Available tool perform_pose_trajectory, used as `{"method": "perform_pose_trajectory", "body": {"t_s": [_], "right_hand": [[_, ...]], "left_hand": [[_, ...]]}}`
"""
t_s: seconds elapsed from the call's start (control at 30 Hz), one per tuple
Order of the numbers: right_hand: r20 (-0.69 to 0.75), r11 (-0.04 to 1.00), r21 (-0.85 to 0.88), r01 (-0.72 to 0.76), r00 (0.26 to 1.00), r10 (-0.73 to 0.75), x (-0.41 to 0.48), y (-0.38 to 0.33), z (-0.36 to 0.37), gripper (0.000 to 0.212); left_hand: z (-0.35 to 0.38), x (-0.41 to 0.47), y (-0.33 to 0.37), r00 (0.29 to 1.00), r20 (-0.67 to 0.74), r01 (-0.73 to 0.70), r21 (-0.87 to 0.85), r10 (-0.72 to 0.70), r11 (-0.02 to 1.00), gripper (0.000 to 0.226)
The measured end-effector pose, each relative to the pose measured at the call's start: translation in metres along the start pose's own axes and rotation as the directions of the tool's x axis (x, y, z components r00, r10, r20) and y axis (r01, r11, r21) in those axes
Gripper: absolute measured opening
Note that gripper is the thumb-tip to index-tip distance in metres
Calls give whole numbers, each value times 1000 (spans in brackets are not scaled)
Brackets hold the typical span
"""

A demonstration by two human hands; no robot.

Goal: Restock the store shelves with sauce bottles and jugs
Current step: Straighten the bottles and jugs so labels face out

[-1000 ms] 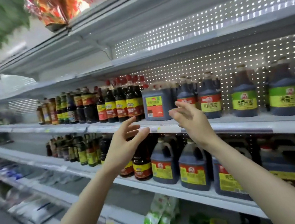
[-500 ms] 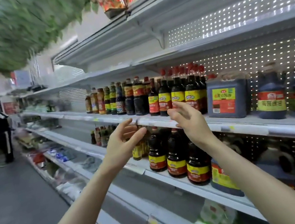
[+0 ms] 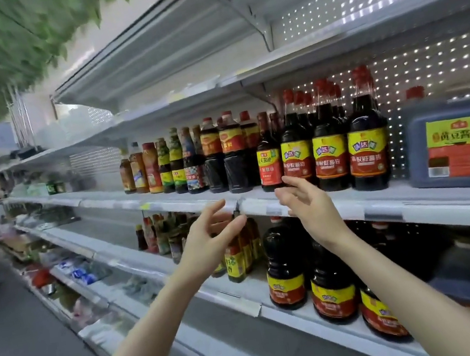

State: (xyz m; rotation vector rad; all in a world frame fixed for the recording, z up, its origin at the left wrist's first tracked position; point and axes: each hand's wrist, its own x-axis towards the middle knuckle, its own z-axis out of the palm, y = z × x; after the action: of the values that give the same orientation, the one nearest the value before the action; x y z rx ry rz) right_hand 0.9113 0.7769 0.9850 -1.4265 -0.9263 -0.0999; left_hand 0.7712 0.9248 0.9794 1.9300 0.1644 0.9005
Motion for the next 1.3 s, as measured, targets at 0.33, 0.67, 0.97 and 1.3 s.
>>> {"method": "perform_pose_trajectory", "body": {"t_s": [0.33,0.67,0.97,1.3], "right_hand": [[-118,977,-101,-190,977,178,31,108,45,35],[-367,880,-138,-454,849,380,18,224,97,48],[-457,865,-106,-491,797,396,8,299,124,71],[-435,878,-54,-475,803,408,19,359,113,74]], "left_hand": [[12,78,-137,985,140,113,-90,-100,990,56],[37,123,-287,885,421,263,-100,-199,960,58],[85,139,-368,811,522,389,-143,-265,910,83],[126,147,-407,760,646,342,-314,-65,886,64]]}}
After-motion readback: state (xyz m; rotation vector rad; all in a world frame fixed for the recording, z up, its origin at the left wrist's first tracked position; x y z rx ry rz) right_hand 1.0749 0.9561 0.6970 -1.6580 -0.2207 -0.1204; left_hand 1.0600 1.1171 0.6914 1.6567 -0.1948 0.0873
